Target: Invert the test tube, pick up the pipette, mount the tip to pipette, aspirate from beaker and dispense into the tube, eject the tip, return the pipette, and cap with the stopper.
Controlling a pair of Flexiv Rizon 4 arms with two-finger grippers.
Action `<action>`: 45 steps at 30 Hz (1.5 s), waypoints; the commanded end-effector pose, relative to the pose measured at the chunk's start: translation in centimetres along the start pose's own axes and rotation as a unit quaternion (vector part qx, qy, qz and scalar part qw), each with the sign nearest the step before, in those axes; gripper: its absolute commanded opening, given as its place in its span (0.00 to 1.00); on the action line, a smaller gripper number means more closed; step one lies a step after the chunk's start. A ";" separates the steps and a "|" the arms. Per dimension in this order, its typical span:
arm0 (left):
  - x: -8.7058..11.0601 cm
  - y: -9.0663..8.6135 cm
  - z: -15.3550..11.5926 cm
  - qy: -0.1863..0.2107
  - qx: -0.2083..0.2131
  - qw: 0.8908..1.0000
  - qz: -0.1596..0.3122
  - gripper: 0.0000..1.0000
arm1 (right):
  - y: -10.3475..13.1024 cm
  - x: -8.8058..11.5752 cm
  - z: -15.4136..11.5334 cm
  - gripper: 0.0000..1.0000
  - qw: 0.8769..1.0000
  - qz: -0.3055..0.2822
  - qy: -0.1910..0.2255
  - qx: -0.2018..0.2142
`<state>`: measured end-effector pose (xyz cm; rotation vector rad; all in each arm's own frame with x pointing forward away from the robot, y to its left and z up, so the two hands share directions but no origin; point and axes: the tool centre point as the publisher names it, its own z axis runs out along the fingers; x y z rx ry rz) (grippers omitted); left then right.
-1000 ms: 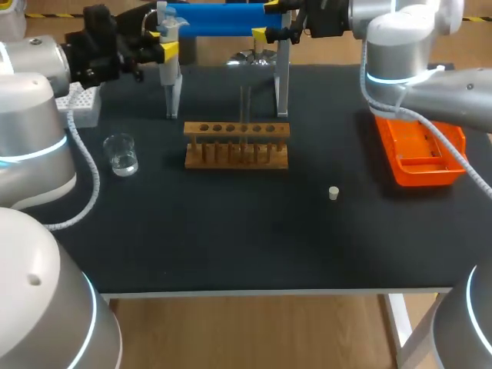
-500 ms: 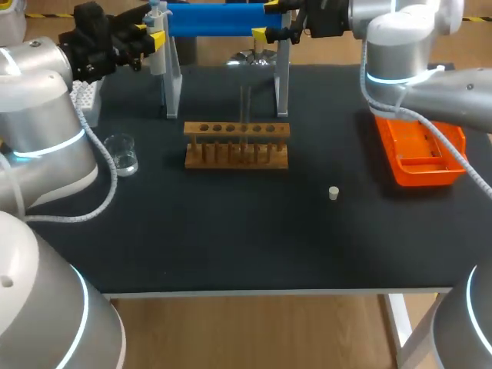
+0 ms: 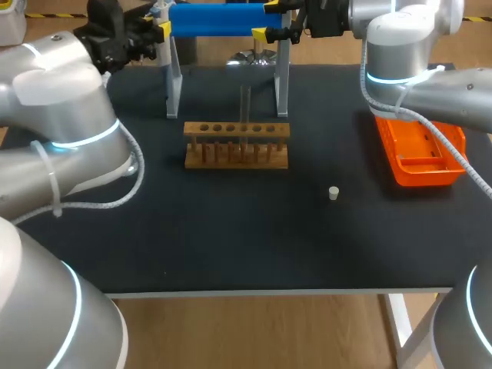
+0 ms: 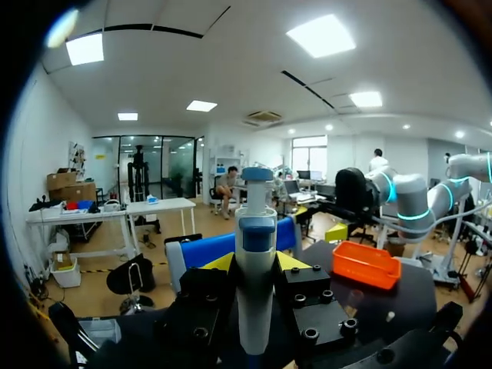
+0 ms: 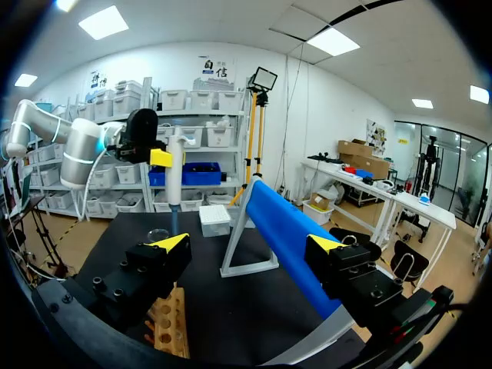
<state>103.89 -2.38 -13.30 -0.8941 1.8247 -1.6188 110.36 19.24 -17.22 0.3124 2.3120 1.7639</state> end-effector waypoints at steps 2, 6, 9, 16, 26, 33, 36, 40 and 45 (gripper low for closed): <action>-0.3 -0.3 2.6 -0.043 -0.003 0.999 -0.002 0.00 | 0.1 -0.1 -0.1 1.00 1.000 0.000 0.002 0.002; -0.6 -0.7 3.6 -0.067 -0.006 0.998 0.001 0.00 | 0.1 -0.1 -0.1 1.00 1.000 0.000 0.002 0.002; -1.0 -0.8 4.3 -0.083 -0.006 0.996 -0.001 0.00 | 0.1 -0.1 -0.1 1.00 1.000 0.000 0.002 0.002; -1.6 -1.0 5.9 -0.116 -0.011 0.993 -0.011 0.00 | 0.1 -0.1 -0.1 1.00 1.000 0.000 0.002 0.002; -1.5 -0.8 7.5 -0.165 -0.007 0.986 -0.010 0.00 | 0.1 -0.1 -0.1 1.00 1.000 0.000 0.002 0.002; -1.7 -0.4 8.2 -0.184 -0.005 0.983 -0.015 0.00 | 0.1 -0.1 -0.1 1.00 1.000 0.000 0.002 0.002; -1.8 0.0 8.4 -0.197 -0.013 0.980 -0.022 0.00 | 0.1 -0.1 -0.1 1.00 1.000 0.000 0.002 0.002; -2.3 0.5 8.5 -0.213 -0.023 0.976 -0.030 0.00 | 0.1 -0.1 -0.1 1.00 1.000 0.000 0.002 0.002; -2.7 0.7 8.7 -0.222 -0.025 0.974 -0.031 0.00 | 0.1 -0.1 -0.1 1.00 1.000 0.000 0.002 0.002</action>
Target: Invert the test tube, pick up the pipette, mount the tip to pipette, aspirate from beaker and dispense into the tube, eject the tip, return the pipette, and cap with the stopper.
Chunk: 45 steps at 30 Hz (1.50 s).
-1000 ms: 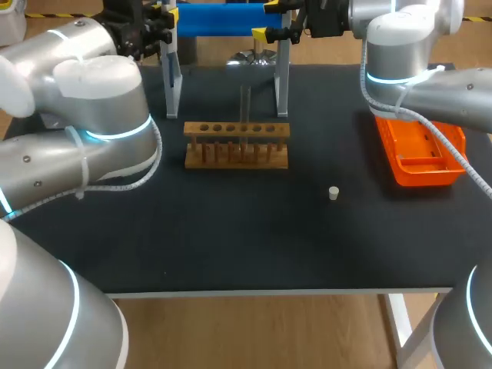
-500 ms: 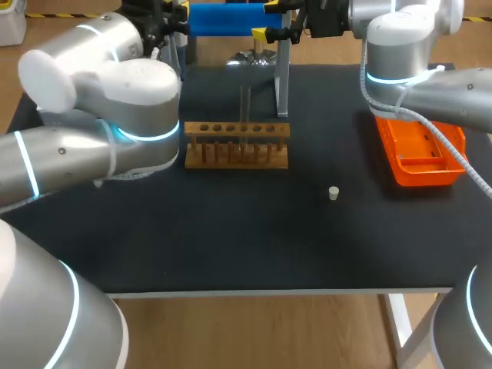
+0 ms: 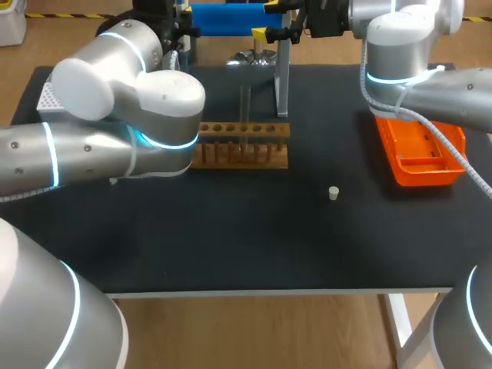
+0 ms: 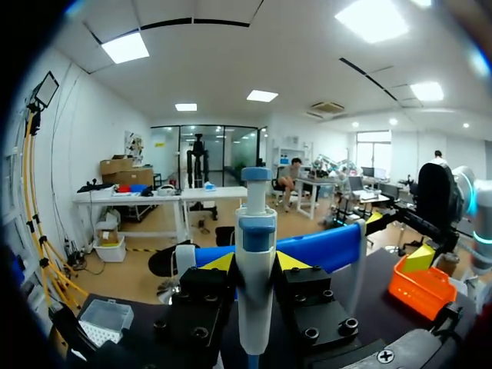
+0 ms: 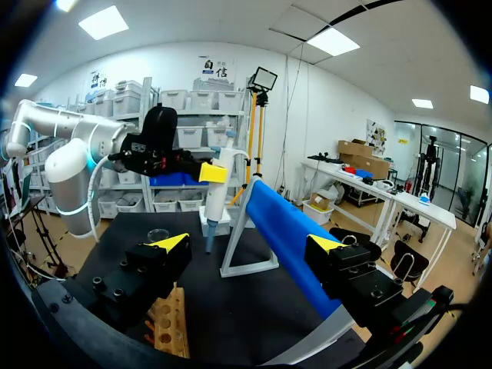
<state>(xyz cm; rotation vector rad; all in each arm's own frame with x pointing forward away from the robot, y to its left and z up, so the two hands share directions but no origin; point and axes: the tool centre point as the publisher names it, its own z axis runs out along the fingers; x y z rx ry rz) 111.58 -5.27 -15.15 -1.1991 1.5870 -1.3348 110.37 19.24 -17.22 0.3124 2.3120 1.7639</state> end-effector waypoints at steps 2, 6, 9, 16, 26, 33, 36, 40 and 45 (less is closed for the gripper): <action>0.3 0.0 1.1 -0.036 -0.003 0.999 0.002 0.00 | 0.1 -0.1 -0.1 1.00 1.000 0.000 0.002 0.002; 0.4 0.1 1.5 -0.042 -0.005 0.999 0.004 0.00 | 0.1 -0.1 -0.1 1.00 1.000 0.000 0.002 0.002; 0.4 0.2 1.8 -0.046 -0.007 0.999 0.004 0.00 | 0.1 -0.1 -0.1 1.00 1.000 0.000 0.002 0.002; 0.5 0.6 2.4 -0.054 -0.012 0.998 0.003 0.00 | 0.1 -0.1 -0.1 1.00 1.000 0.000 0.002 0.002; 0.6 1.0 3.4 -0.067 -0.027 0.997 -0.001 0.00 | 0.1 -0.1 -0.1 1.00 1.000 0.000 0.002 0.002; 0.1 1.1 3.7 -0.076 -0.041 0.996 -0.007 0.00 | 0.1 -0.1 -0.1 1.00 1.000 0.000 0.002 0.002; 0.0 1.3 3.9 -0.078 -0.046 0.996 -0.004 0.00 | 0.1 -0.1 -0.1 1.00 1.000 0.000 0.002 0.002; -0.2 1.4 4.0 -0.082 -0.052 0.995 -0.004 0.00 | 0.1 -0.1 -0.1 1.00 1.000 0.000 0.002 0.002; -0.4 1.6 4.1 -0.084 -0.058 0.995 -0.005 0.00 | 0.1 -0.1 -0.1 1.00 1.000 0.000 0.002 0.002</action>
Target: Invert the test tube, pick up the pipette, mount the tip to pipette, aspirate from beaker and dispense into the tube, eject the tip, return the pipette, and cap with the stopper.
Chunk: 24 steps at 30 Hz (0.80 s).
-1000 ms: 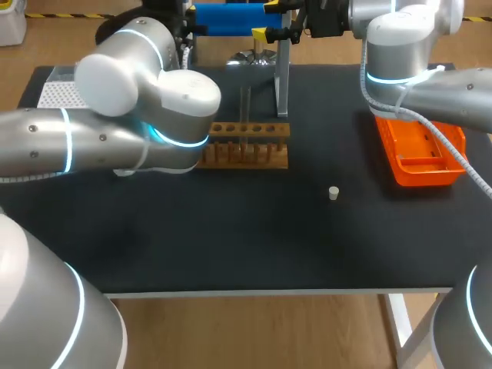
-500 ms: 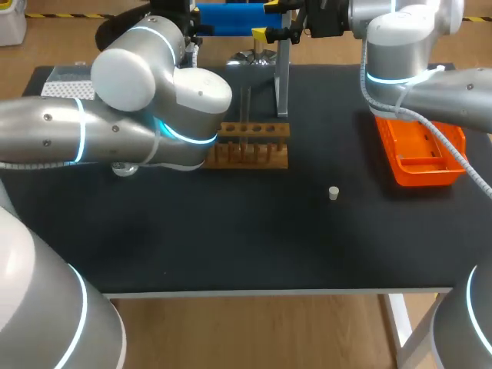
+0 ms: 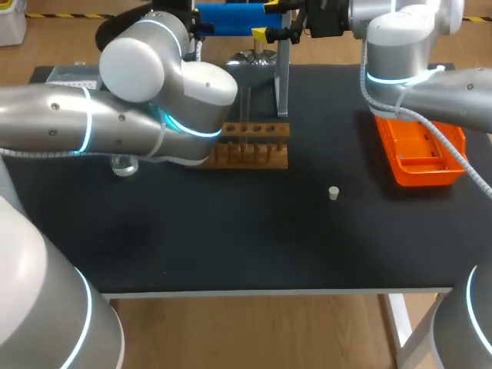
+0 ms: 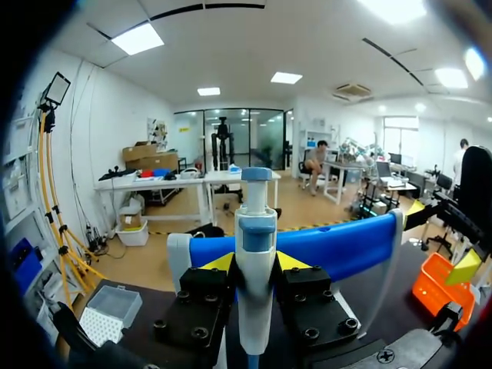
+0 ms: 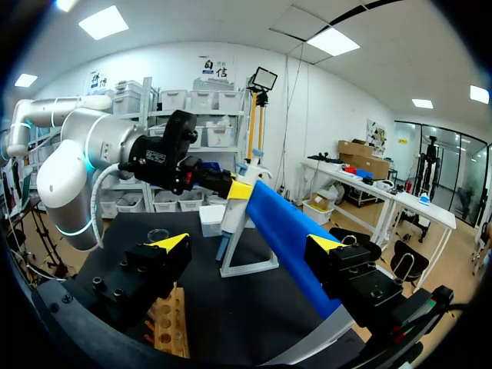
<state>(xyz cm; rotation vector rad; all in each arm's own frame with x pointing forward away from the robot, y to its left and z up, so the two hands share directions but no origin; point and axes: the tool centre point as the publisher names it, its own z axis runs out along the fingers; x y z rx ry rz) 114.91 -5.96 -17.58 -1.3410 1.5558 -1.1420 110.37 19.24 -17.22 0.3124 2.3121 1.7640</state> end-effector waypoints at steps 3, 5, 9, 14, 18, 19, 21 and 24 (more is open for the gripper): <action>-0.2 0.1 0.3 -0.007 -0.010 1.000 -0.004 0.00 | 0.1 -0.1 -0.1 1.00 1.000 0.000 0.002 0.002; -0.3 0.3 0.3 -0.009 -0.012 1.000 -0.006 0.00 | 0.1 -0.1 -0.1 1.00 1.000 0.000 0.002 0.002; -0.4 0.5 0.4 -0.009 -0.019 1.000 -0.007 0.00 | 0.1 -0.1 -0.1 1.00 1.000 0.000 0.002 0.002; -0.5 0.8 0.5 -0.008 -0.024 1.000 -0.009 0.00 | 0.1 -0.1 -0.1 1.00 1.000 0.000 0.002 0.002; -0.7 1.0 0.6 -0.007 -0.029 0.999 -0.011 0.00 | 0.1 -0.1 -0.1 1.00 1.000 0.000 0.002 0.002; -0.8 1.1 0.6 -0.007 -0.031 0.999 -0.012 0.00 | 0.1 -0.1 -0.1 1.00 1.000 0.000 0.002 0.002; -0.8 1.2 0.6 -0.007 -0.033 0.999 -0.012 0.00 | 0.1 -0.1 -0.1 1.00 1.000 0.000 0.002 0.002; -0.9 1.3 0.8 -0.004 -0.035 0.999 -0.013 0.00 | 0.1 -0.1 -0.1 1.00 1.000 0.000 0.002 0.002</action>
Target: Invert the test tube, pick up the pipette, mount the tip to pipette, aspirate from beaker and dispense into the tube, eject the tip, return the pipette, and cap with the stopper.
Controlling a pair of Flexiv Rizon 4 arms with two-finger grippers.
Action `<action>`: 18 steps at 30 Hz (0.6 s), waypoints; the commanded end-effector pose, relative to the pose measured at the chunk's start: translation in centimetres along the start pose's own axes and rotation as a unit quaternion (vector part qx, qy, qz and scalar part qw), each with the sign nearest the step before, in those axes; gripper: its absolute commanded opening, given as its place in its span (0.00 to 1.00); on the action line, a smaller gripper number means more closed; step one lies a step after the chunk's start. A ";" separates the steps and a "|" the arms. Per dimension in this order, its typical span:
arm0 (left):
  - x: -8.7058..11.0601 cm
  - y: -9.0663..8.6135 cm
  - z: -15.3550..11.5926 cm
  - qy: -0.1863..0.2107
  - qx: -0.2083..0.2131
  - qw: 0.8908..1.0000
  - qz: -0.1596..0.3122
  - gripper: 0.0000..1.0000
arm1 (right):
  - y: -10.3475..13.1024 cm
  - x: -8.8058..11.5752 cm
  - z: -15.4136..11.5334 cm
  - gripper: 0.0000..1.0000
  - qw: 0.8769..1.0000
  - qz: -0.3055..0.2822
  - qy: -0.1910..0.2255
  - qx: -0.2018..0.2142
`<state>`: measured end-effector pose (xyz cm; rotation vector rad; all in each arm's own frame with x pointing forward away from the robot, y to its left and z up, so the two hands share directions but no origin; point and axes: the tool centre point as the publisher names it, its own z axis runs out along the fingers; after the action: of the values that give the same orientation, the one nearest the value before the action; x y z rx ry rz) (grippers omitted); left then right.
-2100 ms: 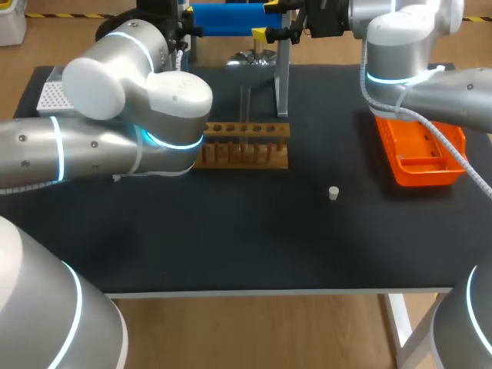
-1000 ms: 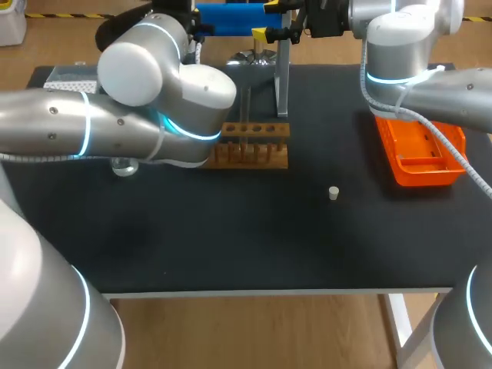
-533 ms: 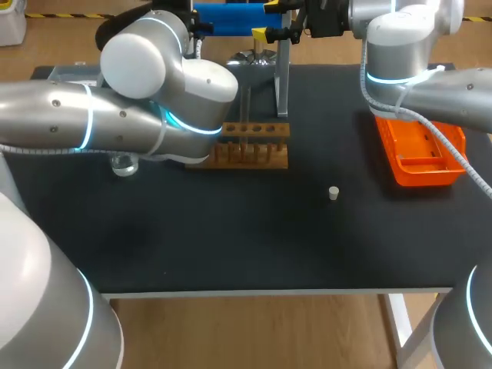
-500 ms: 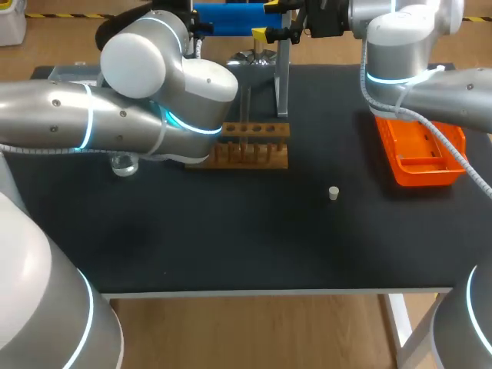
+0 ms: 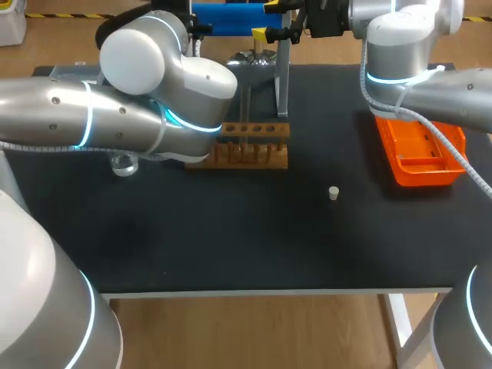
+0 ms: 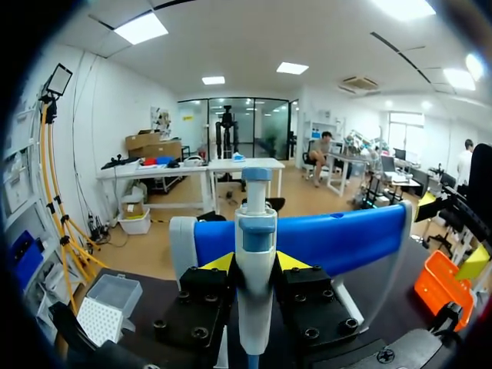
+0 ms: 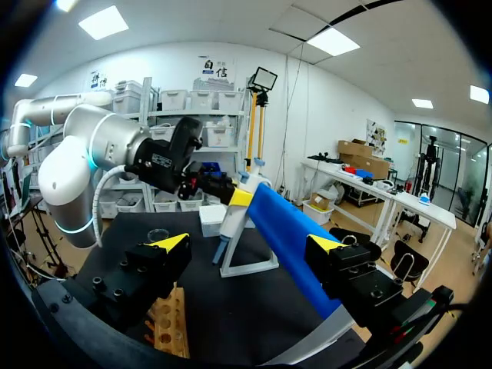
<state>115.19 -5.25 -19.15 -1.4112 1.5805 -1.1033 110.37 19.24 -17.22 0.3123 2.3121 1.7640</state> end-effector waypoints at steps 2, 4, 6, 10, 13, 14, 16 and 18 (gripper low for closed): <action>-0.2 -0.1 0.2 0.005 -0.005 1.000 -0.001 0.00 | 0.1 -0.1 -0.1 1.00 1.000 0.000 0.002 0.002; -0.2 0.0 0.3 0.006 -0.007 1.000 -0.002 0.00 | 0.1 -0.1 -0.1 1.00 1.000 0.000 0.002 0.002; -0.2 0.0 0.4 0.007 -0.011 1.000 -0.001 0.00 | 0.1 -0.1 -0.1 1.00 1.000 0.000 0.002 0.002; -0.3 0.3 0.6 0.008 -0.016 1.000 -0.002 0.00 | 0.1 -0.1 -0.1 1.00 1.000 0.000 0.002 0.002; -0.3 0.4 0.7 0.009 -0.019 1.000 -0.003 0.00 | 0.1 -0.1 -0.1 1.00 1.000 0.000 0.002 0.002; -0.4 0.4 0.7 0.009 -0.019 1.000 -0.003 0.00 | 0.1 -0.1 -0.1 1.00 1.000 0.000 0.002 0.002; -0.4 0.4 0.7 0.008 -0.018 1.000 -0.004 0.00 | 0.1 -0.1 -0.1 1.00 1.000 0.000 0.002 0.002; -0.5 0.4 0.8 0.007 -0.016 1.000 -0.003 0.00 | 0.1 -0.1 -0.1 1.00 1.000 0.000 0.002 0.002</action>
<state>115.63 -4.95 -19.87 -1.4339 1.6088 -1.0975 110.37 19.24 -17.22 0.3123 2.3121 1.7640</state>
